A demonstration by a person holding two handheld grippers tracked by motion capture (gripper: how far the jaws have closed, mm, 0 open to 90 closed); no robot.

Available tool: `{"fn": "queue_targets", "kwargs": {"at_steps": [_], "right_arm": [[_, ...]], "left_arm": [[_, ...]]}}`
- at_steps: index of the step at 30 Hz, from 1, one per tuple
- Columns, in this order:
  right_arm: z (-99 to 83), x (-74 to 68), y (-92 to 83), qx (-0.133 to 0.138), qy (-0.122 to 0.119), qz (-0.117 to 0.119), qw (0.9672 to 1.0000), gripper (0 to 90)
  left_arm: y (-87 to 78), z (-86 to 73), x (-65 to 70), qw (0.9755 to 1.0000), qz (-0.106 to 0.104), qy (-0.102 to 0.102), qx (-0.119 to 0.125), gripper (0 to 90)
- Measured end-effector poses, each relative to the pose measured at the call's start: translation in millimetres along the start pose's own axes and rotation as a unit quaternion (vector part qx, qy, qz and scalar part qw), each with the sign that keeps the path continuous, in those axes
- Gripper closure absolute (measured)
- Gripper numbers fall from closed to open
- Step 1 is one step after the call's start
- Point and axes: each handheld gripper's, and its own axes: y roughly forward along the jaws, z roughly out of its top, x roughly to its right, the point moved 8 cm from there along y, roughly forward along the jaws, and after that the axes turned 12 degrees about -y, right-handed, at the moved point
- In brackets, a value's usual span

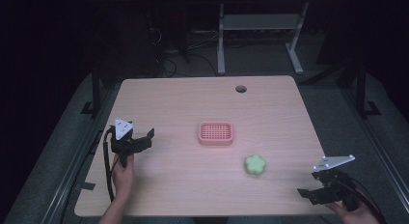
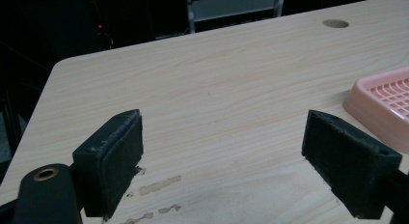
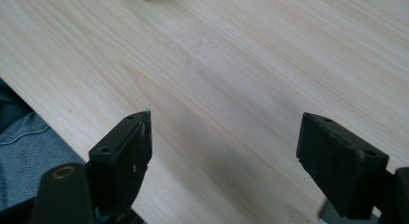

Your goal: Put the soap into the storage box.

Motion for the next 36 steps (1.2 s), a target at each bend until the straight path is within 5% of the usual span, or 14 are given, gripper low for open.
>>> {"fn": "queue_targets", "kwargs": {"at_steps": [36], "right_arm": [[75.9,1.0,15.6,-0.022,-0.079,0.023,0.9964,18.1]], "left_arm": [[-0.6,0.7,-1.6,1.0,0.0,-0.001,0.002,14.3]]}}
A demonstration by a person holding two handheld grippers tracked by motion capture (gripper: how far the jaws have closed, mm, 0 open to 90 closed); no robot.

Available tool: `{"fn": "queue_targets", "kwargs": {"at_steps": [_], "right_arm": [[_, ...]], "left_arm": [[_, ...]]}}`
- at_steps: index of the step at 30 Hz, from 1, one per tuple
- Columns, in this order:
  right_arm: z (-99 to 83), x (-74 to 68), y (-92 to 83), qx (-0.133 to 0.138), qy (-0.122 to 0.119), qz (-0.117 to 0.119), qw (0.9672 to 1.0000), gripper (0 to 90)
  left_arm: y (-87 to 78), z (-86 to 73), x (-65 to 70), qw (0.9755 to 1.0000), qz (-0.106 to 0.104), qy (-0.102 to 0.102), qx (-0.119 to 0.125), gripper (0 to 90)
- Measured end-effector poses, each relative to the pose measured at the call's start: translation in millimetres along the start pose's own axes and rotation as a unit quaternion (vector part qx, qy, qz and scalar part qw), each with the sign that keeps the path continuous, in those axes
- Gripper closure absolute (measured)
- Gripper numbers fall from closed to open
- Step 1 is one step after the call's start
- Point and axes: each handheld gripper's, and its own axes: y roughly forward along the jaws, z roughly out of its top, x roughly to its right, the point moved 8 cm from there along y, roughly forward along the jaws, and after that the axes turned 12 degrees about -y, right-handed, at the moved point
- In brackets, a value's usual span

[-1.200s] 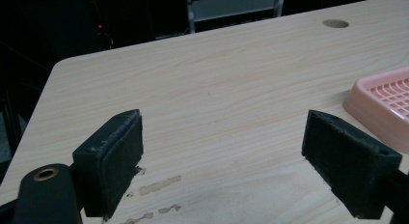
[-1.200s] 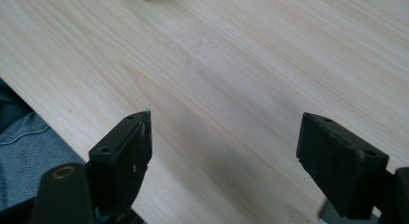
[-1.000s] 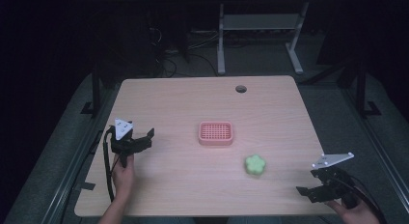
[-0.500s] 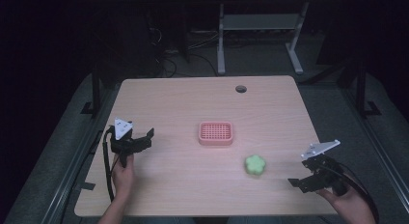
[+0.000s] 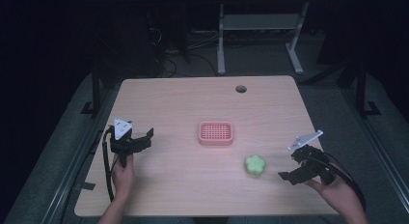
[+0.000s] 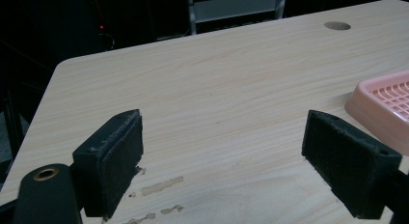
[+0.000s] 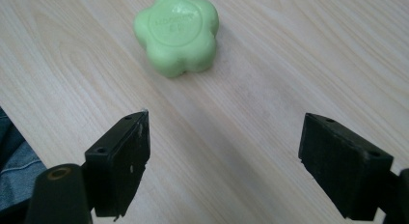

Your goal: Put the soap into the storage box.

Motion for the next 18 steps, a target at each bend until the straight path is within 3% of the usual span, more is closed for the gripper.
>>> {"fn": "queue_targets", "kwargs": {"at_steps": [18], "right_arm": [[26.2,-0.4,10.7,-0.012,-0.025,0.009,0.9996,18.1]], "left_arm": [[0.3,0.2,0.2,1.0,-0.001,-0.003,0.002,14.3]]}}
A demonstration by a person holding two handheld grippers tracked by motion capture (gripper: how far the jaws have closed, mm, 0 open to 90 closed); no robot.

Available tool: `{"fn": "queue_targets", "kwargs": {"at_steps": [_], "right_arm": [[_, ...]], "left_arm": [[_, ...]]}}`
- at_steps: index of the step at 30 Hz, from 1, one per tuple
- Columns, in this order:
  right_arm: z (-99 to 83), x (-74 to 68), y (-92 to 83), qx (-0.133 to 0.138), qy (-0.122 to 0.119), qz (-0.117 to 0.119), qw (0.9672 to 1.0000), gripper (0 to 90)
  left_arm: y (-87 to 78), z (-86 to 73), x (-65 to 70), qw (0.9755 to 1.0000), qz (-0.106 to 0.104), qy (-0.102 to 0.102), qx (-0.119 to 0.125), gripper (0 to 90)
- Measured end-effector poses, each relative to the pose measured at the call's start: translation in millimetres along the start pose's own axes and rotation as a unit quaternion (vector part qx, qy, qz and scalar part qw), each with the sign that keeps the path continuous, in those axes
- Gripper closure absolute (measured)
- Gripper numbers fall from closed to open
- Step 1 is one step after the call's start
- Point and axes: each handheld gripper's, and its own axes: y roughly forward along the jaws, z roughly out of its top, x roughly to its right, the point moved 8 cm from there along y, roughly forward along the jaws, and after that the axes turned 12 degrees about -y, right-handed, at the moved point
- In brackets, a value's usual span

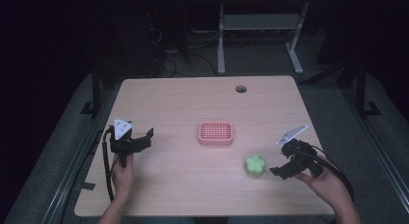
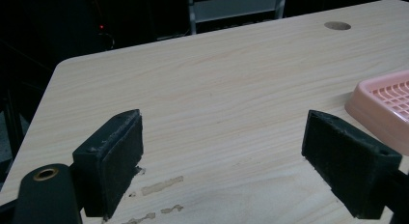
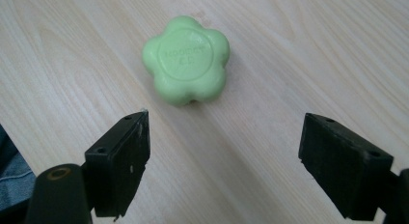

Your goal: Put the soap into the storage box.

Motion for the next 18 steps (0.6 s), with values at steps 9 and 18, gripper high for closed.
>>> {"fn": "queue_targets", "kwargs": {"at_steps": [9,18], "right_arm": [[12.1,0.0,6.0,-0.005,-0.011,0.005,0.9999,18.0],[20.2,0.6,11.5,-0.007,-0.015,0.009,0.9998,18.0]], "left_arm": [[-0.4,-0.2,-0.1,1.0,-0.001,0.004,-0.002,14.3],[-0.1,-0.4,0.1,1.0,-0.001,0.003,-0.003,14.3]]}}
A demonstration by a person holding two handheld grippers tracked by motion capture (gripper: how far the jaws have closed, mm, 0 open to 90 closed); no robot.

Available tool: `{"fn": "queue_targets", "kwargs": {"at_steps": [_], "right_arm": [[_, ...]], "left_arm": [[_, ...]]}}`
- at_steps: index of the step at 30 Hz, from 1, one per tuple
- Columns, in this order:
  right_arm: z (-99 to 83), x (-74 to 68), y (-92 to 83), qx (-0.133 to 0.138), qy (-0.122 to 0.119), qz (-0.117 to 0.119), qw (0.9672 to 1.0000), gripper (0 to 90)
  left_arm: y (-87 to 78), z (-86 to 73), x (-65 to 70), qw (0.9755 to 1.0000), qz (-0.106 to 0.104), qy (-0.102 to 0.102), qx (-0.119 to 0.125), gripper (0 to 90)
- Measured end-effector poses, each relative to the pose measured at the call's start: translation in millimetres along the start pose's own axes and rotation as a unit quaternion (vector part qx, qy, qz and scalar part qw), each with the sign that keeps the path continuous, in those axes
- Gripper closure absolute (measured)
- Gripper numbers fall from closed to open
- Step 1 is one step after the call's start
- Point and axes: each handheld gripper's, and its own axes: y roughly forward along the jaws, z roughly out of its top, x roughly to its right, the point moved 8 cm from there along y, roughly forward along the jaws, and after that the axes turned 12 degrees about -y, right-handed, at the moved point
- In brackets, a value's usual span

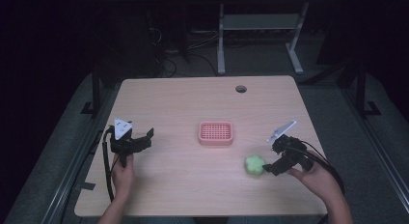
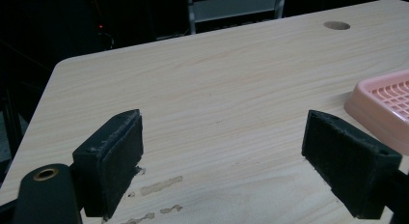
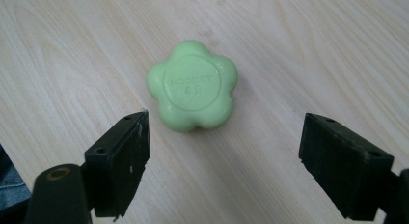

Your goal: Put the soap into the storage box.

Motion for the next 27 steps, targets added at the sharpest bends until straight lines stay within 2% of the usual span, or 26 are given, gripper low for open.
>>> {"fn": "queue_targets", "kwargs": {"at_steps": [17,22,27], "right_arm": [[17.7,0.7,18.2,-0.009,-0.012,0.015,0.9998,16.8],[20.6,1.2,24.3,-0.018,-0.018,0.016,0.9995,16.6],[22.4,-0.6,31.9,-0.032,-0.02,0.027,0.9989,15.4]], "left_arm": [[0.0,0.7,0.1,1.0,-0.001,-0.005,0.004,14.3],[0.1,0.6,-0.2,1.0,-0.001,-0.005,0.004,14.3],[0.1,0.7,-0.2,1.0,-0.001,-0.005,0.004,14.3]]}}
